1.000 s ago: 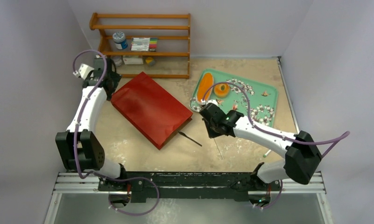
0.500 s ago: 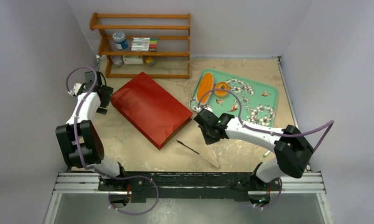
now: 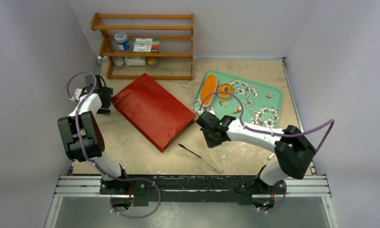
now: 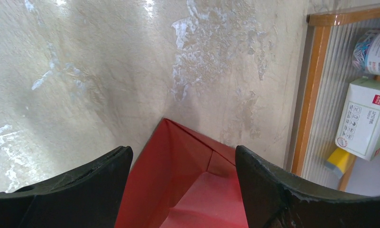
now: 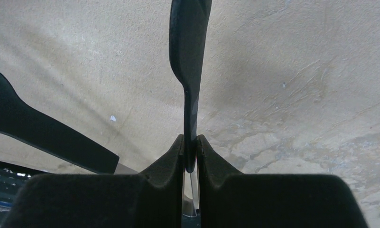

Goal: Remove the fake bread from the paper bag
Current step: Adjust the paper bag at the center of the board.

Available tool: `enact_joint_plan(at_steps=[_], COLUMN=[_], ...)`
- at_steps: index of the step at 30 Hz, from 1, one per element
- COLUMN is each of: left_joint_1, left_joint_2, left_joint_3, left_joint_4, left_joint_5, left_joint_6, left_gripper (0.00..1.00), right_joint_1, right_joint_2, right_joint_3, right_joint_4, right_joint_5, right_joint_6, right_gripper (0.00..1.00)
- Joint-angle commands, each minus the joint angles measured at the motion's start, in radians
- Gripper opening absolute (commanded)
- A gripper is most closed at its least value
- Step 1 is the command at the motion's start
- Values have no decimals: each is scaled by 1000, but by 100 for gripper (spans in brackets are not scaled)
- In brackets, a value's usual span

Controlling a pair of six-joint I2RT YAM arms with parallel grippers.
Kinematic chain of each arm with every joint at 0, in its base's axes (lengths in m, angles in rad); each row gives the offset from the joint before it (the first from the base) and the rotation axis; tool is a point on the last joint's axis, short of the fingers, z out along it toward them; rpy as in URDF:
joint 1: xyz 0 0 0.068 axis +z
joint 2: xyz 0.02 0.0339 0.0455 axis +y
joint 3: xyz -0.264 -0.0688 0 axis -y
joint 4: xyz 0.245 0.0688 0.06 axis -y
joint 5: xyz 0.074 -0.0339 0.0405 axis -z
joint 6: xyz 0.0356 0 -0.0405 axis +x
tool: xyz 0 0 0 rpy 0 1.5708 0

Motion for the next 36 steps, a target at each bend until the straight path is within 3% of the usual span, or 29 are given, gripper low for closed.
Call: enact_joint_plan(at_steps=[1,9,20,36], left_joint_1=[16,17,41,82], left_joint_2=[26,120,177,140], left_joint_3=[14,25,18,23], left_joint_4=[77,168,230,260], left_joint_5=[21,154,344,476], left_joint_6=[-34,-53,-61,-83], left_gripper=[80,78,63,64], right_joint_1=[8,7,8,8], right_joint_2=[27,94,146,175], right_joint_3=[5,34,74,87], right_joint_4=[12,18,28,33], right_joint_5=[-20,-18,-15,-17], right_joint_6=[-1,-15,-28,-44], right_gripper=[14,14,14,14])
